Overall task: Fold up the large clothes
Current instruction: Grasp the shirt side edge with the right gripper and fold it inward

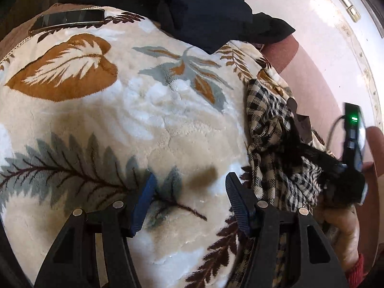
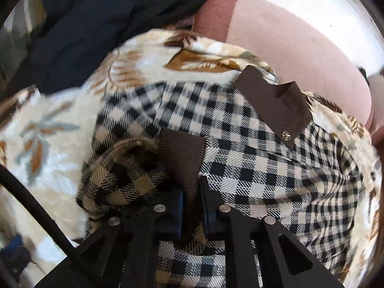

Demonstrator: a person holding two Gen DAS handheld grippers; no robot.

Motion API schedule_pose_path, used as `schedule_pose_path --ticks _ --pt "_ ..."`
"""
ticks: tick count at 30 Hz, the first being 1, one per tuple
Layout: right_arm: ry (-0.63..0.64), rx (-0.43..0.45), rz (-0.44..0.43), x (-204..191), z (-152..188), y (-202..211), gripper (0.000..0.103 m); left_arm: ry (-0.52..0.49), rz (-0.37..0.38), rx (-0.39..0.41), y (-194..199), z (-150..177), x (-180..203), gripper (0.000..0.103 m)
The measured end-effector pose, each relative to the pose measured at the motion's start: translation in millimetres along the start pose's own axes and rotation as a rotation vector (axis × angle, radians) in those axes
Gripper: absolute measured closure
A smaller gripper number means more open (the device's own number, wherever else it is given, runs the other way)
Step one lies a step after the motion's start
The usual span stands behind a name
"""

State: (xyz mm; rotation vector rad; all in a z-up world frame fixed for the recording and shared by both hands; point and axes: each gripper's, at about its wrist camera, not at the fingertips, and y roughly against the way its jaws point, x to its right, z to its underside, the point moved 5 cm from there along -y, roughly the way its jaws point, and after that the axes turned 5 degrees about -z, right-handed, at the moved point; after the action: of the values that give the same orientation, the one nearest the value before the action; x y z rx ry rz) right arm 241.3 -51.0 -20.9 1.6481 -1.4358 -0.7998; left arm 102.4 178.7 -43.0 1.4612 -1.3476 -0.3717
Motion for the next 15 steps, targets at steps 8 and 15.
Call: schedule_pose_path --ticks 8,15 --pt "-0.08 0.029 -0.118 -14 -11 9 0.091 -0.025 -0.03 0.016 -1 1 7 0.043" --pt "-0.09 -0.012 -0.159 -36 -7 -17 0.09 -0.022 -0.055 0.028 -2 -1 8 0.043"
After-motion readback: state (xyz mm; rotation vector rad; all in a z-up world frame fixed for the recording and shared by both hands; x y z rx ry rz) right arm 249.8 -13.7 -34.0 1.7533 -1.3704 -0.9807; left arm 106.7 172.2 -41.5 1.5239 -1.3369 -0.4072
